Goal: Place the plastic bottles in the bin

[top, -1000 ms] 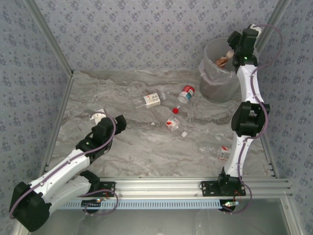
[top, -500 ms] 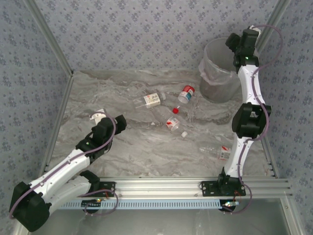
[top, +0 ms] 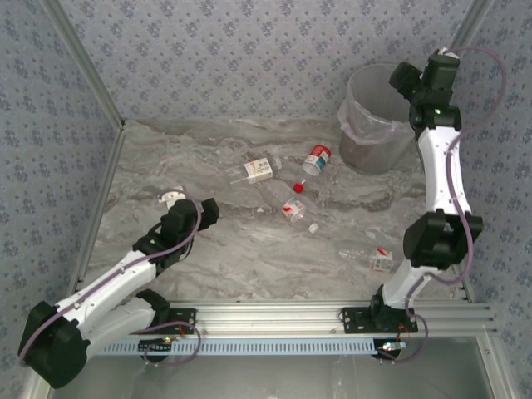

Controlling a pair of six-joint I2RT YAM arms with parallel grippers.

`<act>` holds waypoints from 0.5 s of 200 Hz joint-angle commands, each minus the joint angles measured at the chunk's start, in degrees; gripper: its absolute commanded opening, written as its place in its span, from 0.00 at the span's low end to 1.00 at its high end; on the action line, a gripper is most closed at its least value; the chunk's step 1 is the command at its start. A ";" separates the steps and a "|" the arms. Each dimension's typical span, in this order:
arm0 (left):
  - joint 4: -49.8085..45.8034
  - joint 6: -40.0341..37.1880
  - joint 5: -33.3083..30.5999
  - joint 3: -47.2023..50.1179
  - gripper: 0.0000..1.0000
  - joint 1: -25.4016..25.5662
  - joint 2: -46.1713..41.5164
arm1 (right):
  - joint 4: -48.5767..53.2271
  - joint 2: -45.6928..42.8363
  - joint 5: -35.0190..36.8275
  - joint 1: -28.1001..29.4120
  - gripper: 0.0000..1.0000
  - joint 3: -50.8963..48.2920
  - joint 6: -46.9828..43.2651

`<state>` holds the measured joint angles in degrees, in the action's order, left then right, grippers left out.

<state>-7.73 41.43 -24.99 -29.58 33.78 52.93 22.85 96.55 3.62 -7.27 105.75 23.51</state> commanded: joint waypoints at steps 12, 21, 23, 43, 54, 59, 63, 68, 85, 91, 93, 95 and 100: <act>3.77 -0.87 4.67 -1.15 1.00 -0.52 0.59 | 9.77 -11.41 -2.29 -0.17 0.94 -12.07 3.39; 3.61 -1.09 5.82 -1.43 0.99 -0.54 0.69 | 11.06 -14.74 -2.88 -0.15 1.00 -15.87 4.53; 3.60 -1.13 6.03 -1.55 0.99 -0.62 0.73 | 11.27 -15.43 -2.97 -0.12 1.00 -16.66 4.64; 2.68 -1.66 7.68 -2.27 0.99 -0.60 0.82 | 16.96 -21.56 -2.54 -0.17 1.00 -22.53 7.78; 2.71 -2.01 8.24 -2.40 1.00 -0.63 0.85 | 20.52 -24.04 -2.24 -0.28 1.00 -24.52 10.06; 2.80 -2.12 8.39 -2.41 0.99 -0.61 0.85 | 21.89 -24.83 -2.88 -0.40 1.00 -25.10 10.46; 2.84 -2.22 8.60 -2.42 0.99 -0.62 0.85 | 23.24 -25.30 -3.51 -0.42 1.00 -25.54 10.67; 2.81 -2.19 8.67 -2.48 1.00 -0.57 0.86 | 25.05 -25.81 -4.02 -0.45 1.00 -26.20 11.04; 2.48 -1.45 9.49 -2.57 1.00 -0.59 0.96 | 30.85 -26.93 -7.89 -0.61 1.00 -29.90 17.16; 1.98 -0.71 9.78 -2.79 1.00 -0.63 1.09 | 32.49 -27.18 -10.66 -1.02 1.00 -31.19 18.31; 1.68 -0.45 9.87 -2.94 1.00 -0.60 1.14 | 32.82 -27.24 -11.05 -1.07 1.00 -31.68 18.79; 1.31 -0.07 9.94 -3.05 0.99 -0.57 1.22 | 33.06 -27.35 -11.28 -1.21 1.00 -32.26 19.19; 0.34 0.91 10.09 -3.51 0.99 -0.56 1.44 | 34.14 -27.50 -11.55 -1.29 1.00 -33.38 21.44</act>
<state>-6.00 40.47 -16.93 -29.78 33.47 53.76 45.76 69.65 -1.61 -7.64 77.41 35.42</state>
